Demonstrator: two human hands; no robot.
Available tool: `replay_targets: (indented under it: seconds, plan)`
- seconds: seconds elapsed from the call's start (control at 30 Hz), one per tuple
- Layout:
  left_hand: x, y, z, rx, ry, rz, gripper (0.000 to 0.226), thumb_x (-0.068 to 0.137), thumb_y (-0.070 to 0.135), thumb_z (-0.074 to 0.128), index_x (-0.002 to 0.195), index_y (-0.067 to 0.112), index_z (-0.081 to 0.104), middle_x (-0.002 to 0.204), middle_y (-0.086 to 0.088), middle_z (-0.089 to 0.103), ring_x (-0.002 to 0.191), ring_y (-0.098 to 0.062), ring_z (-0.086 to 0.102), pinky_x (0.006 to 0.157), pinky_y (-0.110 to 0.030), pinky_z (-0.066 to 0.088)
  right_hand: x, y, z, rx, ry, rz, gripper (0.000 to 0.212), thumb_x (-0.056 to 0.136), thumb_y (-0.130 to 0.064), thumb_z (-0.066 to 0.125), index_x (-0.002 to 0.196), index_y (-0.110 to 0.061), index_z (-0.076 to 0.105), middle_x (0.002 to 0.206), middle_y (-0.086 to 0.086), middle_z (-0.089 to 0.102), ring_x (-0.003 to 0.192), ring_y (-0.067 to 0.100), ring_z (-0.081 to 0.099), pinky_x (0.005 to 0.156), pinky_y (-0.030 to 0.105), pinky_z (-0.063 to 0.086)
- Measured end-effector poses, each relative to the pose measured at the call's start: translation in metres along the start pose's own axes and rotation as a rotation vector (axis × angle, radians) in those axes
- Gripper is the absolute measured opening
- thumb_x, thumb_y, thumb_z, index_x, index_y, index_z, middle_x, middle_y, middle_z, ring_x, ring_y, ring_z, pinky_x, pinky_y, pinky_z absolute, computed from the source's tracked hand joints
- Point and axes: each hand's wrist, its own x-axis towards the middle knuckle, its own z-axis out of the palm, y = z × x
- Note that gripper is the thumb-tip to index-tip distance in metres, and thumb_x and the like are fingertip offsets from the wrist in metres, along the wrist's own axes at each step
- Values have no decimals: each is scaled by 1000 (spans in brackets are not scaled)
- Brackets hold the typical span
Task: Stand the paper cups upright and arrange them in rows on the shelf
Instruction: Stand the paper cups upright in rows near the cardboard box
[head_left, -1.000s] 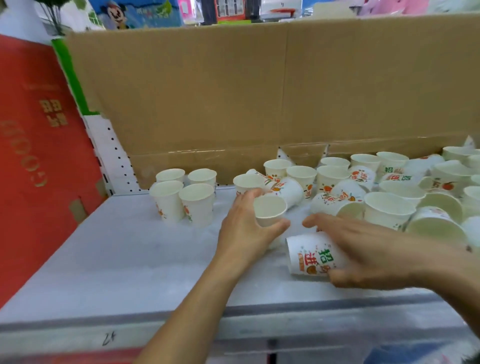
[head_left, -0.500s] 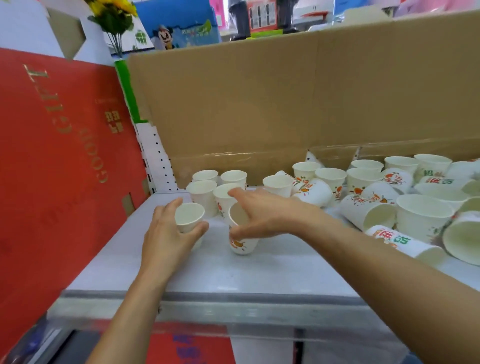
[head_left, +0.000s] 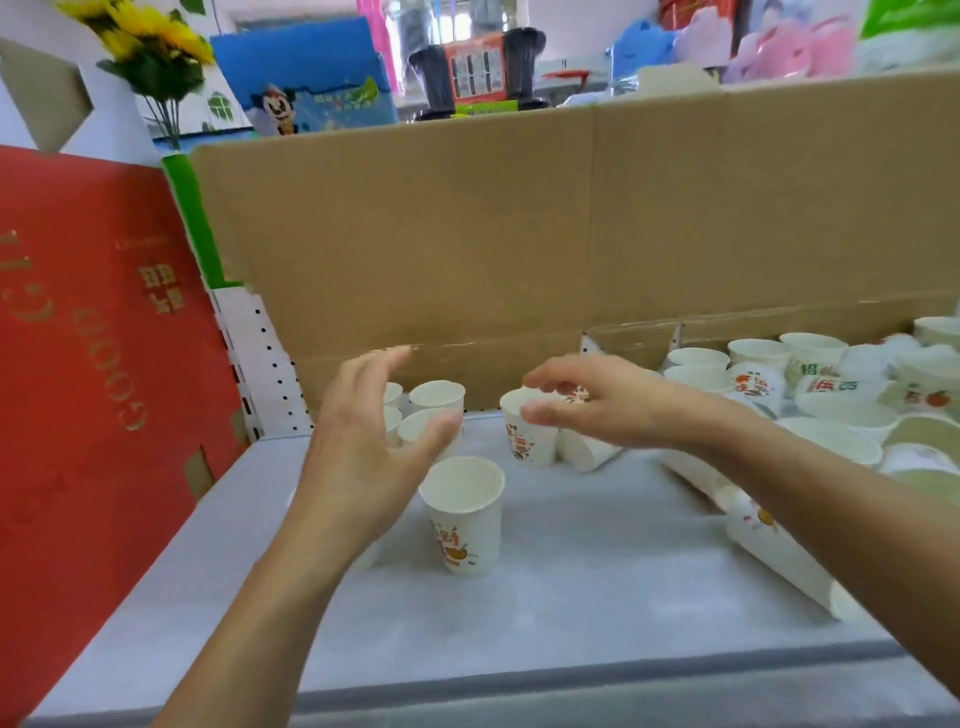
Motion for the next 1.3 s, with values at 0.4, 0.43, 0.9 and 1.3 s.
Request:
replay_targets:
  seconds: [0.4, 0.43, 0.9, 1.3]
  plan:
    - [98, 21, 108, 283, -663, -158, 83, 70, 61, 73, 138, 22, 47, 138, 3, 53, 121, -19, 51, 99, -33, 44, 116, 68, -5, -279, -246, -67, 20, 93, -23, 55, 108, -19, 68, 93, -2, 68, 78, 15, 62, 69, 34, 51]
    - [101, 18, 111, 278, -670, -172, 79, 68, 60, 75, 134, 24, 52, 133, 5, 58, 117, -18, 54, 97, -36, 47, 124, 70, -1, -271, -265, -88, 20, 93, -26, 56, 106, -21, 70, 89, -3, 69, 76, 15, 62, 68, 35, 51]
    - [104, 22, 129, 363, -647, -185, 80, 70, 67, 69, 136, 29, 46, 130, 7, 58, 117, -18, 53, 98, -37, 43, 146, 82, -2, -223, -451, -98, 30, 98, -31, 45, 112, -16, 67, 106, 1, 69, 94, 20, 63, 87, 40, 52]
    - [113, 4, 130, 476, -694, -113, 78, 80, 41, 73, 145, 25, 34, 143, 2, 43, 128, -21, 45, 98, -31, 40, 144, 97, 14, -265, -545, 69, 57, 78, -58, 67, 120, -22, 53, 109, -1, 62, 96, 20, 62, 86, 39, 54]
